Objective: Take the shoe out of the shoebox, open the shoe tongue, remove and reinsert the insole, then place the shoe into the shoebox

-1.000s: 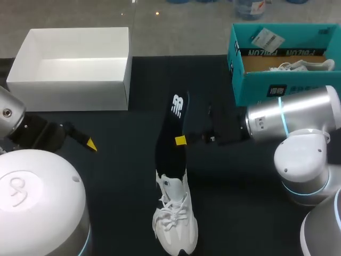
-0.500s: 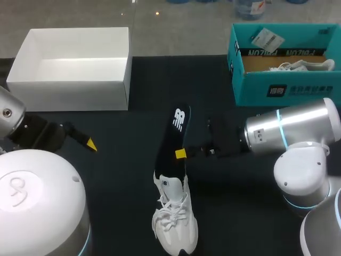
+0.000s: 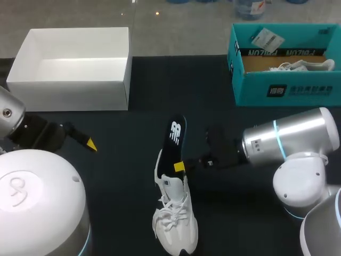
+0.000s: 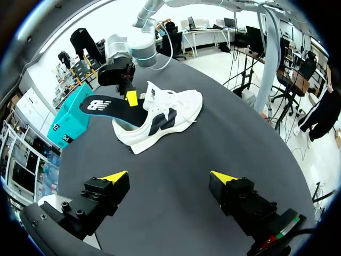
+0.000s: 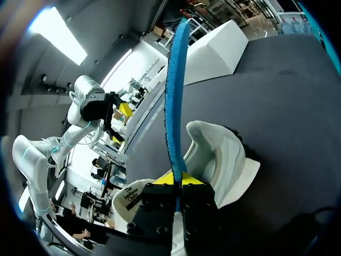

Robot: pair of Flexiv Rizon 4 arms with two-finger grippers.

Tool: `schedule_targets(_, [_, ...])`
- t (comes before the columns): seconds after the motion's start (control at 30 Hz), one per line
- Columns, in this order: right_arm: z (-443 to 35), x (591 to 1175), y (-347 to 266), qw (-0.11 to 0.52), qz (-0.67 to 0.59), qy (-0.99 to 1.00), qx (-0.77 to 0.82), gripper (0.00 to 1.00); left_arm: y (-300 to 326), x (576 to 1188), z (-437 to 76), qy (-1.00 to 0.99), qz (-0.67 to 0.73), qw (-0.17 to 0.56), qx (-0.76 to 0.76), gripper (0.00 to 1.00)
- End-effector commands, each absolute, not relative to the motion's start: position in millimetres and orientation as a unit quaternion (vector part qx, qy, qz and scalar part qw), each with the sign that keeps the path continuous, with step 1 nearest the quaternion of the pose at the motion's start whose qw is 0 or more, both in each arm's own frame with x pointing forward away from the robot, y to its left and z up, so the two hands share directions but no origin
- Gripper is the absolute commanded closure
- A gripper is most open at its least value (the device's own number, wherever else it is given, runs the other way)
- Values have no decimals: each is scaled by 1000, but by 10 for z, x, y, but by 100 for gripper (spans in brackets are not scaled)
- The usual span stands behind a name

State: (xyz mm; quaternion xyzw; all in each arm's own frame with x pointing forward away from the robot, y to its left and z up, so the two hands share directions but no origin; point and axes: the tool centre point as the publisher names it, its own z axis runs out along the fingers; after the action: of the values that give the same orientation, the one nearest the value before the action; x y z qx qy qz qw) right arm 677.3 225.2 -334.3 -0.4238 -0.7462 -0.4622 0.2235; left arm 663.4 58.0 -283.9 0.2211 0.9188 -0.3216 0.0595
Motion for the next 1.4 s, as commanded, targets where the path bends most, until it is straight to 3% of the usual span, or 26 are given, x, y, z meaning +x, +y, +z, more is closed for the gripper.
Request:
schedule_targets(0.03, [-3353,6790,2315,222,-457,-747,-429,100,576,6627,-2837,919,-320,60,221,0])
schedule_targets(0.07, [-3344,6811,2313,222,-457,-747,-429,100,576,6627,-2837,919,-320,60,221,0])
schedule_targets(0.1, [-3332,6829,2312,220,-456,-749,-428,87,576,6627,-2837,919,-320,60,221,0])
schedule_targets(0.2, [-3288,6890,2322,218,-453,-753,-424,64,576,6627,-2837,919,-320,60,221,0])
schedule_targets(0.3, [-3264,6947,2321,215,-456,-754,-421,60,576,6627,-2837,919,-320,60,221,0])
schedule_targets(0.6, [-3196,7061,2278,202,-459,-757,-419,67,576,6627,-2837,919,-320,60,221,0])
schedule_targets(0.73, [-3164,7087,2239,195,-458,-758,-421,78,576,6627,-2837,919,-320,60,221,0])
schedule_targets(0.97, [-3145,7070,2168,189,-456,-757,-428,78,576,6627,-2837,919,-320,60,221,0])
schedule_targets(1.0, [-3145,7068,2168,189,-456,-757,-428,82,576,6627,-2837,919,-320,60,221,0])
schedule_targets(1.03, [-3146,7066,2167,189,-456,-757,-429,100,576,6627,-2837,919,-320,60,221,0])
schedule_targets(1.4, [-3253,6975,2277,208,-456,-756,-420,100,576,6627,-2837,919,-320,60,221,0])
